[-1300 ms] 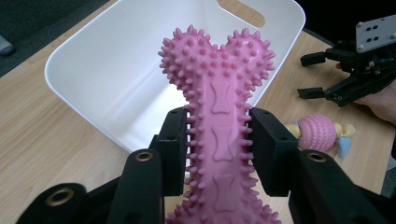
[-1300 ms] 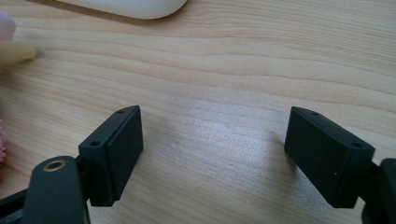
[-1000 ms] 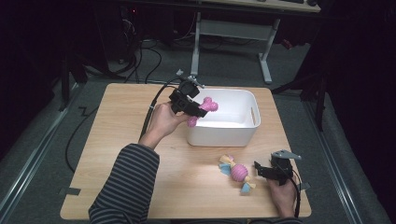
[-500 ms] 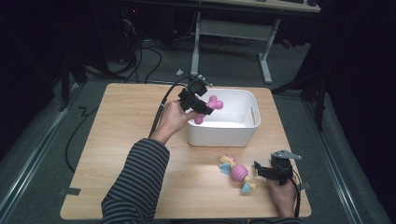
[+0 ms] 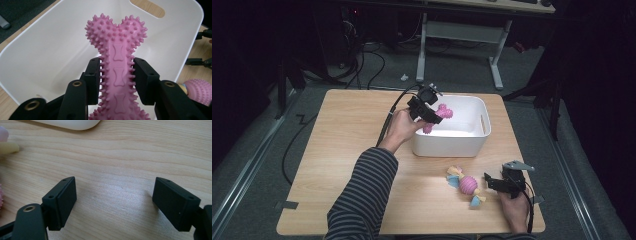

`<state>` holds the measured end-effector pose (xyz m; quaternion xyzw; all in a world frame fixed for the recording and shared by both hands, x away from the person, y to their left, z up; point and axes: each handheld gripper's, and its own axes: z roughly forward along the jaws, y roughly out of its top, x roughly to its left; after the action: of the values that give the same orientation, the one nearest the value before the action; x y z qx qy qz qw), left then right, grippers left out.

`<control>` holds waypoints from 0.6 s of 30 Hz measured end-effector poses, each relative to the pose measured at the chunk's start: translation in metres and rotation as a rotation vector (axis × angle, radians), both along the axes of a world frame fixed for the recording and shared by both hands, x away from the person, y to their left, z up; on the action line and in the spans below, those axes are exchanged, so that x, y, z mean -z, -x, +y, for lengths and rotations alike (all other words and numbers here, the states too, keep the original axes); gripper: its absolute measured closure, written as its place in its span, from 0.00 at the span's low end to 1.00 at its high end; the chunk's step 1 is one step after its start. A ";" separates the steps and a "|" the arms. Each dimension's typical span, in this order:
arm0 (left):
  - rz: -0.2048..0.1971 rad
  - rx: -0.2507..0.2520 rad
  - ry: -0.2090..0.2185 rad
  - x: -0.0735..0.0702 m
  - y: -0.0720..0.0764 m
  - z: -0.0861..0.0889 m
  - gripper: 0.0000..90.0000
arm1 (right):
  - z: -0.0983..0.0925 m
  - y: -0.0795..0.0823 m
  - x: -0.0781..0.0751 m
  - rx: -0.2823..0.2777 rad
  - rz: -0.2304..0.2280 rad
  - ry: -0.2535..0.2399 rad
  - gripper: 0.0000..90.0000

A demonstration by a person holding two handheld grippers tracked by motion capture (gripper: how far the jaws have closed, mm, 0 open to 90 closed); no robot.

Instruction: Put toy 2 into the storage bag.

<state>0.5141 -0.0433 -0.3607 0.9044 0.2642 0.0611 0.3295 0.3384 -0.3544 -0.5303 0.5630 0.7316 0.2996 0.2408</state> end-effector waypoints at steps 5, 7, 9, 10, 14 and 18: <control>0.009 0.007 -0.013 0.006 -0.003 -0.003 0.66 | 0.000 0.000 0.000 -0.001 0.000 0.000 0.22; 0.007 0.002 -0.022 0.008 -0.004 -0.003 0.66 | 0.000 0.000 0.000 -0.001 0.000 -0.001 0.22; 0.007 -0.003 -0.026 0.008 -0.005 -0.003 0.66 | 0.000 0.000 0.000 -0.001 0.000 0.000 0.22; 0.009 -0.009 -0.025 0.008 -0.006 -0.002 0.66 | 0.000 0.000 0.000 -0.001 0.000 0.000 0.22; 0.012 -0.014 -0.030 0.009 -0.006 0.000 0.66 | 0.000 0.000 0.000 -0.001 0.000 0.000 0.22; 0.020 -0.019 -0.049 0.011 -0.007 0.001 0.66 | 0.000 0.000 0.000 -0.001 0.001 -0.002 0.22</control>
<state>0.5213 -0.0427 -0.3715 0.9102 0.2744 0.0615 0.3042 0.3383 -0.3541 -0.5303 0.5630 0.7317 0.3003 0.2398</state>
